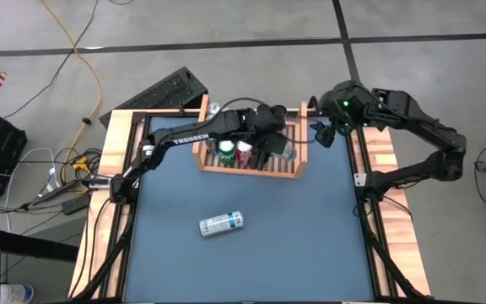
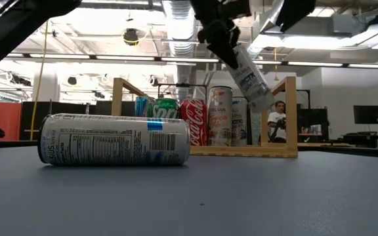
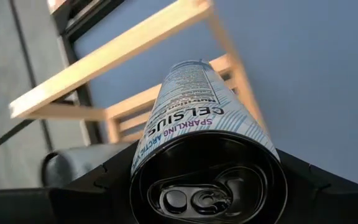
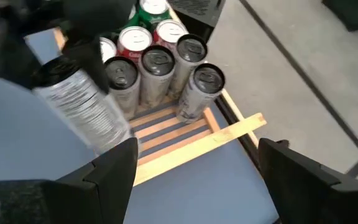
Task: Place canned beverage on shelf
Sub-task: Put the light blue soda can on the shelf
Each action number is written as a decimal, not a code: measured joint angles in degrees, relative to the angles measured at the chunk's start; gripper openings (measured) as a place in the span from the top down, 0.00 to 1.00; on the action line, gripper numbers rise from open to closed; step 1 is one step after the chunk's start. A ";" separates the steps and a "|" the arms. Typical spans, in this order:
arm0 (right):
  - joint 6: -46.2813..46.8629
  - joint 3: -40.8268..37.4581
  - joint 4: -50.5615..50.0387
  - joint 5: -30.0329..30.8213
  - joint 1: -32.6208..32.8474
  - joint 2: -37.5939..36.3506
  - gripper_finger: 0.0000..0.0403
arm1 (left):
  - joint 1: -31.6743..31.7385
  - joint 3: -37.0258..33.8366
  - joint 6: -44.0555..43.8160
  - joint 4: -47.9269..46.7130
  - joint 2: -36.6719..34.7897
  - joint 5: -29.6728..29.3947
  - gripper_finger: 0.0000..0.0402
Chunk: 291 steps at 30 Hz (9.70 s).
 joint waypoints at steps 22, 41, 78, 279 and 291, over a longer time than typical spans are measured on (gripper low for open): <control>-3.80 0.00 4.45 -7.50 -2.69 0.10 0.21 | -4.17 -7.78 -12.77 -15.68 0.01 8.50 0.40; 2.25 0.00 6.46 -9.33 -2.13 0.10 0.21 | -7.61 -7.51 -7.41 -17.12 2.56 0.35 0.21; 0.31 -0.04 19.17 -2.89 19.49 14.09 0.21 | -2.86 -7.52 -28.84 -34.12 -24.24 -15.35 0.05; -8.71 -31.15 41.74 -14.81 -11.39 -2.05 0.24 | 0.47 -7.54 -38.05 -33.01 -36.72 -26.05 0.05; 4.89 -31.17 35.60 -2.15 9.97 -1.89 0.71 | 0.47 -7.54 -39.44 -33.37 -36.72 -25.20 0.05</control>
